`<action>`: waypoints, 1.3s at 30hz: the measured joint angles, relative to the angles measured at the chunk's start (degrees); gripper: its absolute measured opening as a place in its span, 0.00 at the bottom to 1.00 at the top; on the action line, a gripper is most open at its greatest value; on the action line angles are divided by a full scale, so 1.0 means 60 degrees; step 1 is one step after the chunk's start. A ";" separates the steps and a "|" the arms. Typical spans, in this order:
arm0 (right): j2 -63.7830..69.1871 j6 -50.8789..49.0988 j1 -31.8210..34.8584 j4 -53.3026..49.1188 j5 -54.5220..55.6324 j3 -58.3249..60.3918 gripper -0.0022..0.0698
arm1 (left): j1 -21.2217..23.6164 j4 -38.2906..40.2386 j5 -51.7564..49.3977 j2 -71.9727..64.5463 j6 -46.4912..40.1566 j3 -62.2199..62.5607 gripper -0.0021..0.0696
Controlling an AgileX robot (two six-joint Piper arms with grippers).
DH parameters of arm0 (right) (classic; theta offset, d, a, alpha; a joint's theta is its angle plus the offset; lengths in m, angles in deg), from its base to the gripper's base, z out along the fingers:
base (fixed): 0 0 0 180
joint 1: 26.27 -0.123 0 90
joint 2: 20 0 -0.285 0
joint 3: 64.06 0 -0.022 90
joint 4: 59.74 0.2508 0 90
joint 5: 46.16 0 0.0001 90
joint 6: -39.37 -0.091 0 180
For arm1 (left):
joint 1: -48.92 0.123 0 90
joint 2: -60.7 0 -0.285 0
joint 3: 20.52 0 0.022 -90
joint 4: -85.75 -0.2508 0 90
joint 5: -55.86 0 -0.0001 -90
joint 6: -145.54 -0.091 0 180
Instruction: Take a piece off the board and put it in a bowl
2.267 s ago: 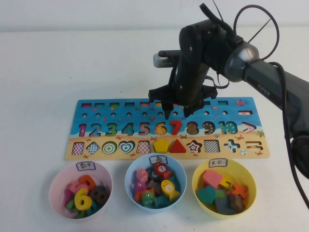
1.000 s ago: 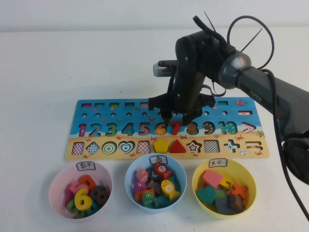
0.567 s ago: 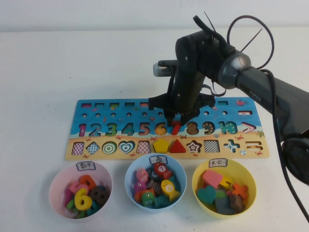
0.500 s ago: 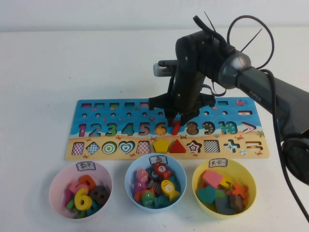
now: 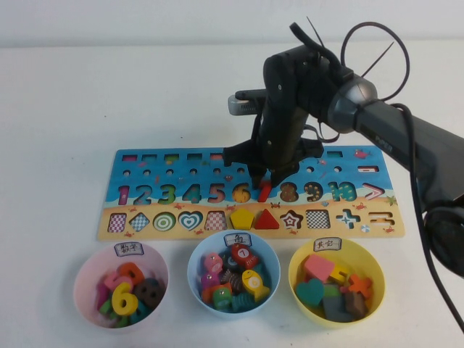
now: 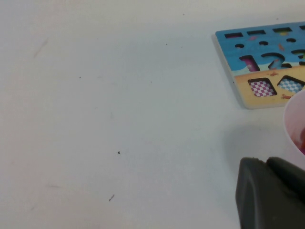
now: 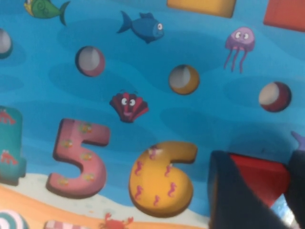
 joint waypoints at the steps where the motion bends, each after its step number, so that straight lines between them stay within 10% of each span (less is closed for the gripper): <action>1: -0.0023 0.0022 0.0000 -0.0020 0.0000 0.0017 0.33 | 0.0000 0.0000 0.0000 0.0000 0.0000 0.0000 0.02; 23: -0.3078 0.0278 -0.1063 -0.0455 0.0000 0.2292 0.33 | 0.0000 0.0000 0.0000 0.0000 0.0000 0.0000 0.02; 39: -0.4028 0.0301 -0.4133 -0.0337 0.0385 0.3688 0.33 | 0.0000 0.0000 0.0000 0.0000 0.0000 0.0000 0.02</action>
